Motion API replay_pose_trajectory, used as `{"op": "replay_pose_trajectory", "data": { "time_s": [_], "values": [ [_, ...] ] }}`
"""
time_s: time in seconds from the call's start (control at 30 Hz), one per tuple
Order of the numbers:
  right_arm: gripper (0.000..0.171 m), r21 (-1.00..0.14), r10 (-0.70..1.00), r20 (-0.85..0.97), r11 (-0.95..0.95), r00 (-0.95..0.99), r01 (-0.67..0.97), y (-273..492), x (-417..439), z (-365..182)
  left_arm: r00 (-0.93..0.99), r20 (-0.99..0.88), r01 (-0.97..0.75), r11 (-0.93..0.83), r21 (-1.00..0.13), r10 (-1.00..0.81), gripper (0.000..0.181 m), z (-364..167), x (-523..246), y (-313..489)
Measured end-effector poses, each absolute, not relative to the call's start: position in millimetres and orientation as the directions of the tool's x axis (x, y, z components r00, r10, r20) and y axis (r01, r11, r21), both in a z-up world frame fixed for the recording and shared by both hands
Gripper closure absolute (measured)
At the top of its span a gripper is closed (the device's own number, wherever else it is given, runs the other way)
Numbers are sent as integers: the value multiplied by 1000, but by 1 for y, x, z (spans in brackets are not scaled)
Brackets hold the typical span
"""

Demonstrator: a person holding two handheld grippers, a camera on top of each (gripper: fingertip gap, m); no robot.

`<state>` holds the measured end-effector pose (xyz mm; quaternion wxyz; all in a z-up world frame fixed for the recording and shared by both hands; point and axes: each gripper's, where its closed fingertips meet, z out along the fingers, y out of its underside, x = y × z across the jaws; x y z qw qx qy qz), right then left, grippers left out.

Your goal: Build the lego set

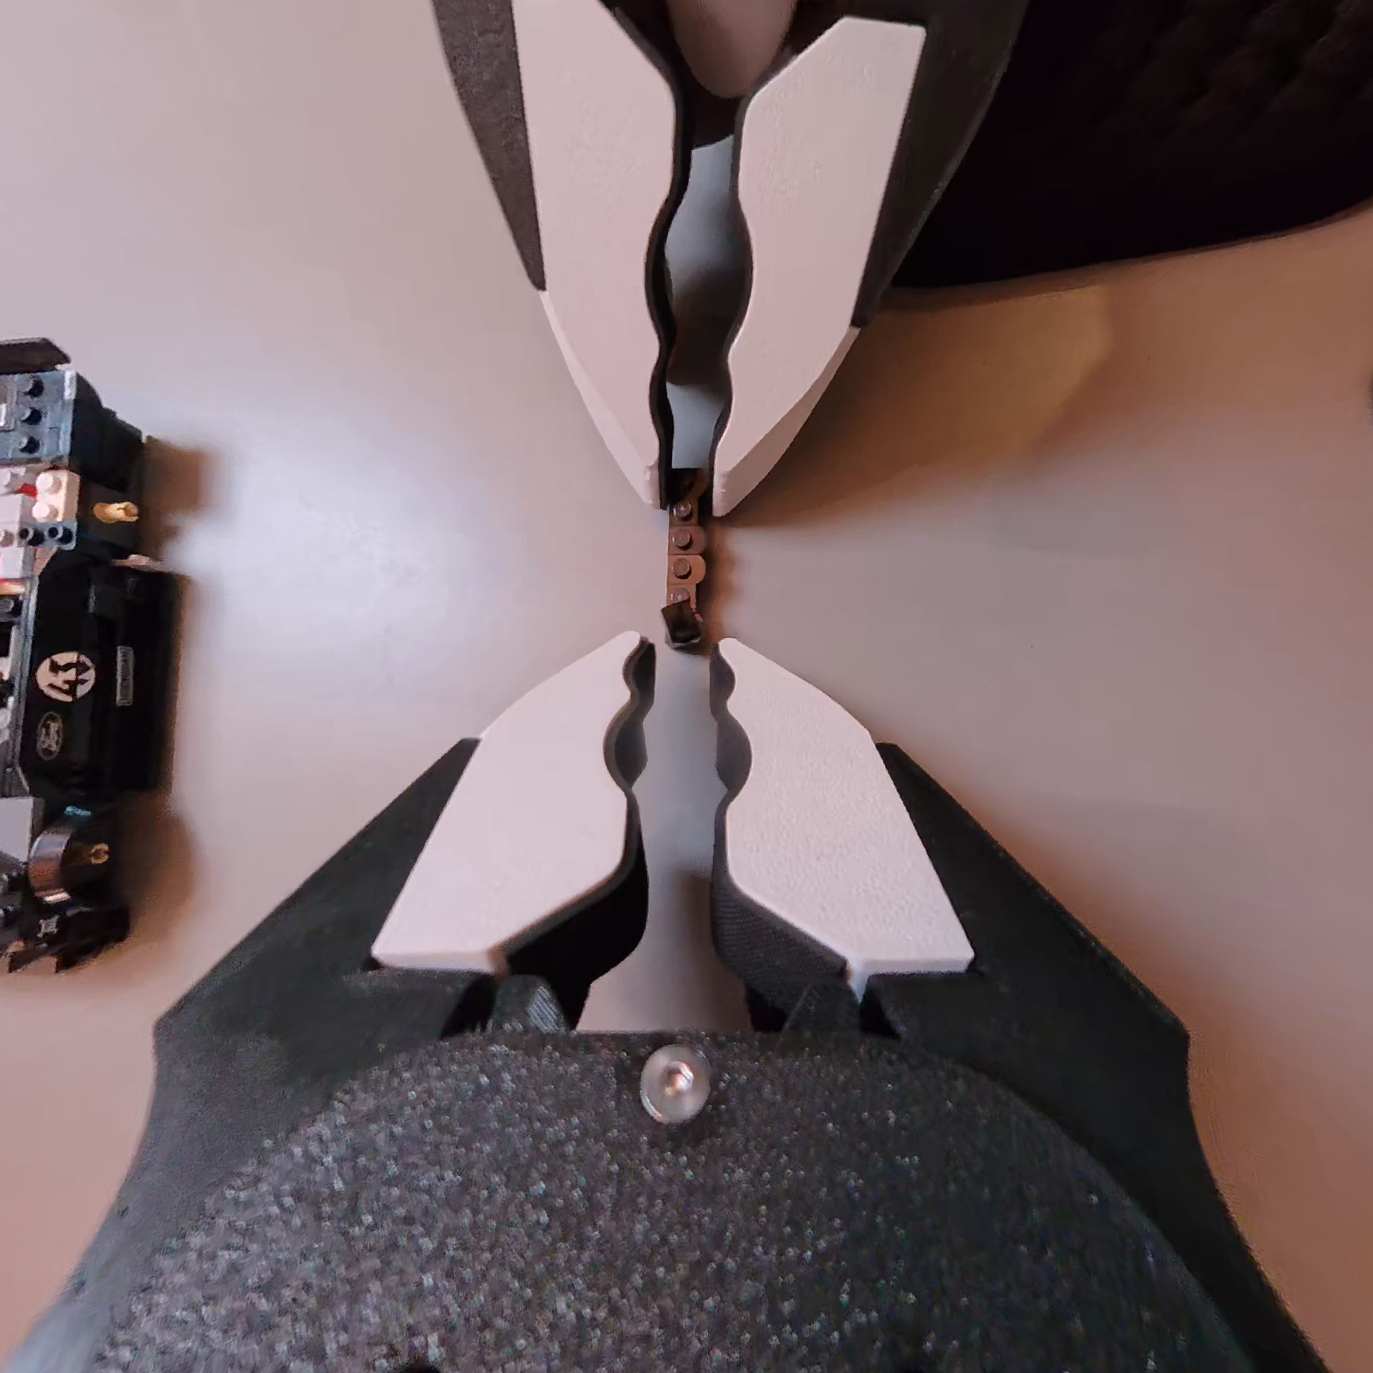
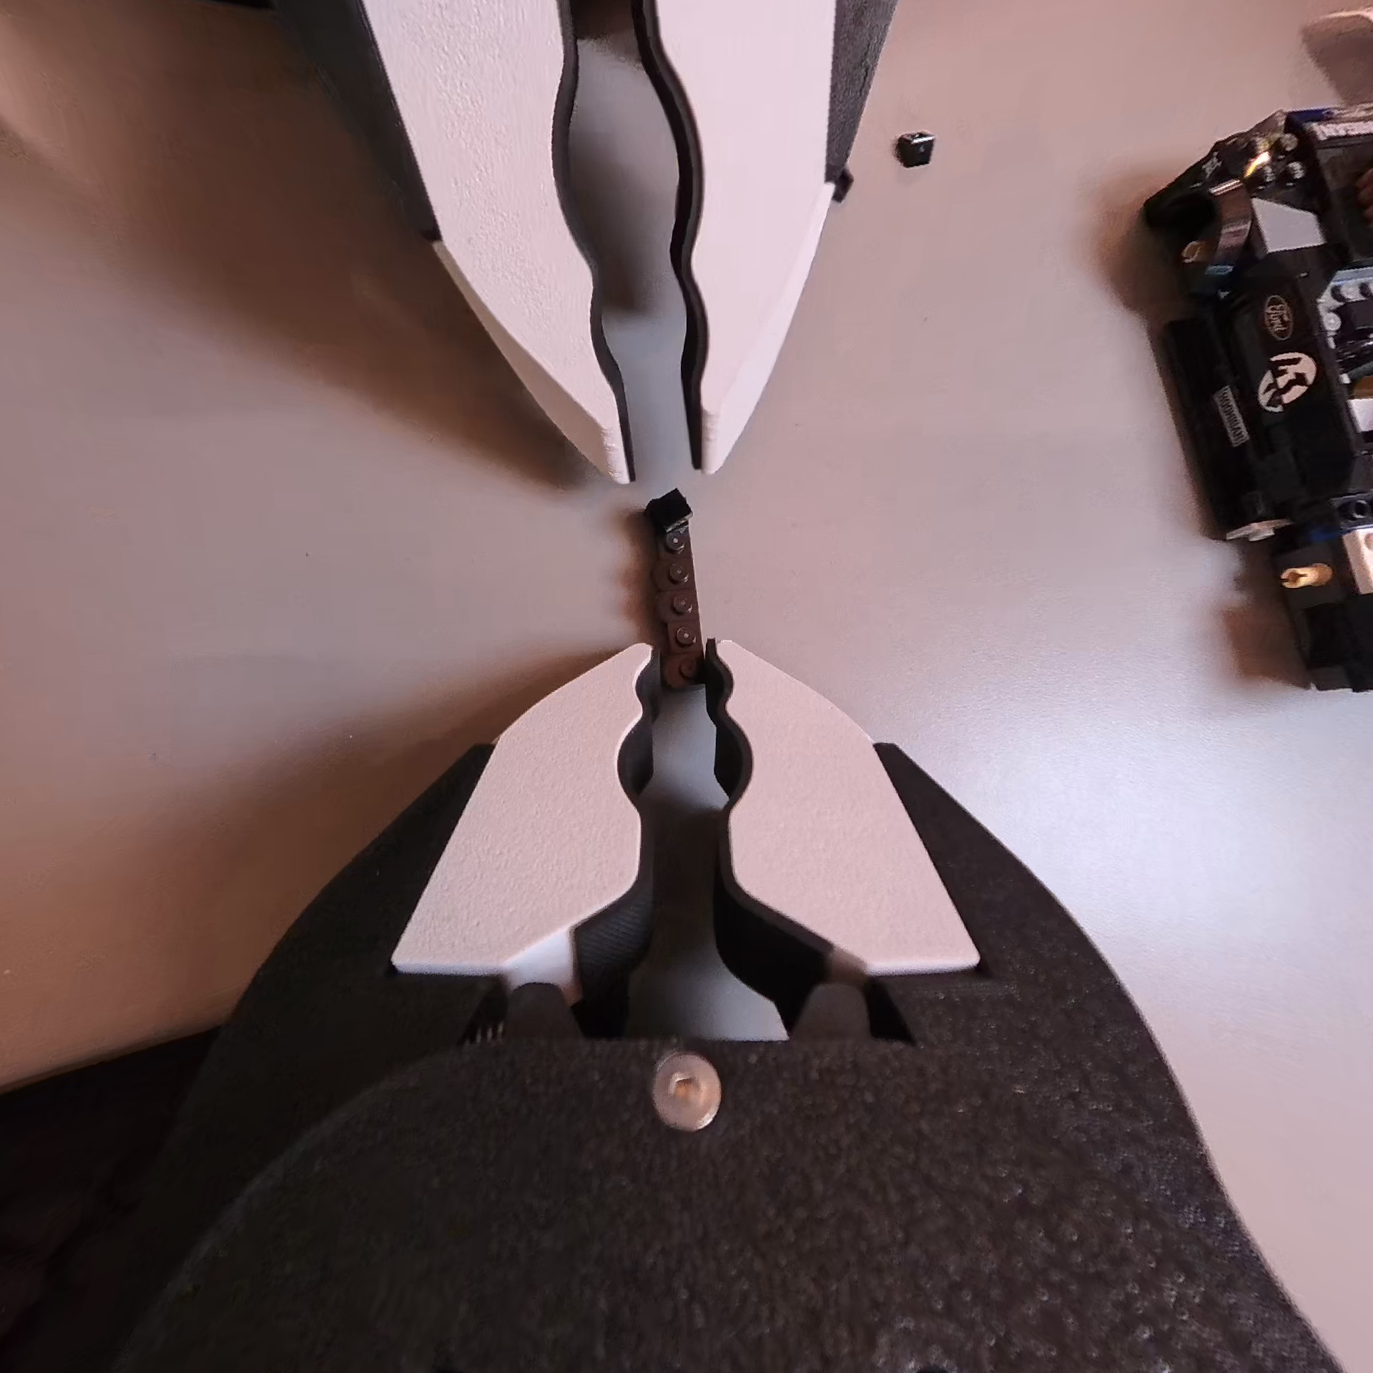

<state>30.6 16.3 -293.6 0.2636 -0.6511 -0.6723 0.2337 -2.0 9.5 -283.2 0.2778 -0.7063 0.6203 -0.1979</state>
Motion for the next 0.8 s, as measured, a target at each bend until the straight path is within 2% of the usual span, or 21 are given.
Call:
{"op": "replay_pose_trajectory", "data": {
  "time_s": [0.17,0.27,0.5,0.63,0.8],
  "values": [
    [160,-673,999,38,31,-8,739,18,31,-292,230,-32,-700,-143,-700,-973,163,-278,-2,12],
    [160,-677,1000,25,22,-7,735,20,32,-290,249,-89,-665,-103,-739,-964,161,-272,-2,14],
    [160,-684,999,34,43,-27,728,25,33,-264,241,-332,-635,111,-764,-912,154,-248,1,17],
    [160,-678,998,13,51,-58,733,23,33,-244,191,-529,-637,305,-708,-827,141,-229,5,18],
    [160,-693,986,-97,32,-138,721,15,35,-216,116,-665,-611,475,-633,-738,137,-208,8,10]
  ]
}}
